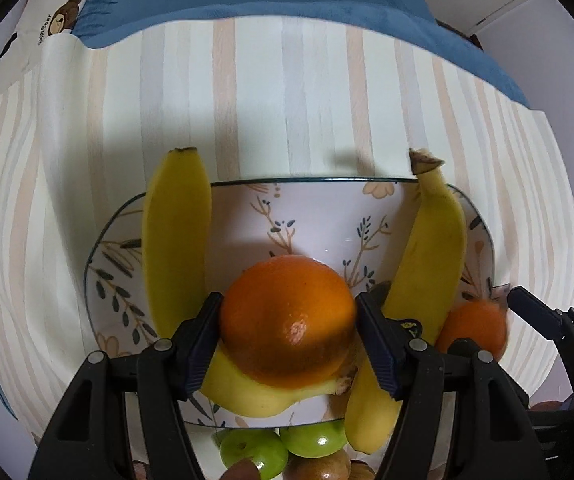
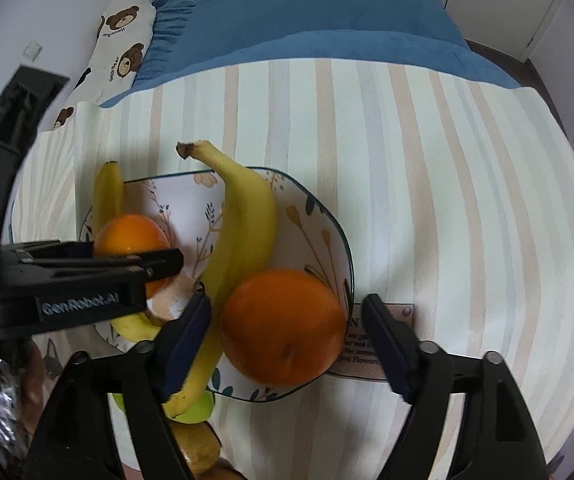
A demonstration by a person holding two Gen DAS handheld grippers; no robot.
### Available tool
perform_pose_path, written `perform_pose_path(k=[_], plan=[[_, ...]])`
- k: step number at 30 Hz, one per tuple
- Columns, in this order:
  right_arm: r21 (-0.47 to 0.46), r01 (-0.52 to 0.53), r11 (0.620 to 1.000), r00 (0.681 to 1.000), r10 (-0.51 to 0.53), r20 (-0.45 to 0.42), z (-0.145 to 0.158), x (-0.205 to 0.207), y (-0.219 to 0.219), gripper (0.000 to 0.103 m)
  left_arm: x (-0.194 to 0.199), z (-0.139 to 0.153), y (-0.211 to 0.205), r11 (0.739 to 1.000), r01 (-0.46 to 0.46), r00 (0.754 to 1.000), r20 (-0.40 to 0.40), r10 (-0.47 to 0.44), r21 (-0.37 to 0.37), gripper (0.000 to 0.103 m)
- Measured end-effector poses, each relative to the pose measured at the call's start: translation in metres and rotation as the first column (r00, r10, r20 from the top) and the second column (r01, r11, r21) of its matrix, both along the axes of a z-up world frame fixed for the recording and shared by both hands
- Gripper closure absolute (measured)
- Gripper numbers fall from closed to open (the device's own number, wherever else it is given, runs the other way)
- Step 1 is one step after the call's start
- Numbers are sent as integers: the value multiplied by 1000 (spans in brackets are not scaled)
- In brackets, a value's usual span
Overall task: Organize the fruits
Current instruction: 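Place both oranges on the plate beside the bananas and release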
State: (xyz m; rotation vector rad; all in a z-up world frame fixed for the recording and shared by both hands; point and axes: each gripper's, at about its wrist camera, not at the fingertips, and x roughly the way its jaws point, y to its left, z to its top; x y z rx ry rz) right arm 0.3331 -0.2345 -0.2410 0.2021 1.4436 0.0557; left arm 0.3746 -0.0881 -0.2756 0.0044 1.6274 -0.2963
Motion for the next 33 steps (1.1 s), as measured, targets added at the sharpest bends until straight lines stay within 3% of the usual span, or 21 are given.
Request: perform_pose_path(k=[2, 3, 5, 16, 21, 33], plan=[[2, 15, 1000, 1000, -15, 2, 3, -1, -2, 10, -1, 6, 4, 1000, -11, 1000, 3, 11, -15, 31], [1, 20, 1000, 1000, -20, 0, 4, -1, -3, 8, -2, 11, 7, 1000, -16, 1000, 17, 16, -11, 19], [-16, 30, 999, 1000, -30, -3, 8, -4, -3, 3, -5, 21, 10, 1000, -11, 998, 64, 9, 20, 8], [-80, 46, 996, 999, -45, 16, 24, -38, 7, 0, -47, 70, 42, 994, -44, 972, 234, 20, 96, 4], [-90, 53, 995, 998, -49, 44, 39, -57, 13, 0, -68, 91, 50, 994, -74, 965, 256, 50, 84, 4], [-104, 78, 992, 977, -55, 205, 114, -110, 19, 0, -126, 152, 61, 991, -110, 909, 412, 69, 77, 4]])
